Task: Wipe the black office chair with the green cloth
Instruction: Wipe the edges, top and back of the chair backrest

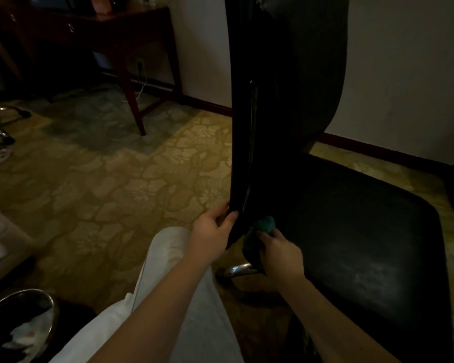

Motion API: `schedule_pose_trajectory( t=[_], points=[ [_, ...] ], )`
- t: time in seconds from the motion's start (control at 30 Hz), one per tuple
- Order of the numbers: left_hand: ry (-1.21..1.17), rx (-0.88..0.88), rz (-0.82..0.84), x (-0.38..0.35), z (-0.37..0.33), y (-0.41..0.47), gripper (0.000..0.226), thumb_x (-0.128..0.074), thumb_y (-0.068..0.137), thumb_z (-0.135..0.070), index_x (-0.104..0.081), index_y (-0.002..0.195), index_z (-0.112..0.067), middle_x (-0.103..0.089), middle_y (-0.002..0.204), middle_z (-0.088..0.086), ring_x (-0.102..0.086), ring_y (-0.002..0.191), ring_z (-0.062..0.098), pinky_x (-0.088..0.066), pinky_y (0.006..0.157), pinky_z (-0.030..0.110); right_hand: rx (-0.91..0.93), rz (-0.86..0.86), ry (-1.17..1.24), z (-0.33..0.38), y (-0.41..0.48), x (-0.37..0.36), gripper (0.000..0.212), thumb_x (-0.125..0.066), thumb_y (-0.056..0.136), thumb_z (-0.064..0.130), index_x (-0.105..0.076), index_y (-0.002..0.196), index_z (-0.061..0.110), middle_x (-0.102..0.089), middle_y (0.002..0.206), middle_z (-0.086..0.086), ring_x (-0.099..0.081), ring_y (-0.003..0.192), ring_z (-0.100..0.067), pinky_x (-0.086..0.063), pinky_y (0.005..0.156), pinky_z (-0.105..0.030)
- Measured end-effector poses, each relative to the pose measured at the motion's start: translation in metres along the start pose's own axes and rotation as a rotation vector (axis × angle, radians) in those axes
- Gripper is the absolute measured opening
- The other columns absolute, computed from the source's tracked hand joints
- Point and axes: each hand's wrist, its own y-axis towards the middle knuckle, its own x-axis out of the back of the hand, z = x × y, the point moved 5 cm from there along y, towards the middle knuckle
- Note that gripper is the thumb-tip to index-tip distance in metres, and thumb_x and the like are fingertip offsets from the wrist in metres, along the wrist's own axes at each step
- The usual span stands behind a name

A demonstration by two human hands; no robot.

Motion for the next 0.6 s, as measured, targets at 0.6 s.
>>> schedule_pose_trajectory(
  t=[0.6],
  points=[
    [-0.104,-0.282,-0.091,0.031,-0.15,-0.009,0.017,-0.049,0.103,-0.034,-0.061,0.11,-0.042,-0.07,0.099,-0.02,-0.062,0.089,-0.015,-0.045,0.07,0.004,-0.353,-0.23,1.645,0.001,-0.006,0.158,0.028,-0.051,0.097,0.011,-0.069,0.11,0.028,-0.073,0.104,0.005,-0.07,0.096,-0.014,-0.056,0.077,-0.032]
  ],
)
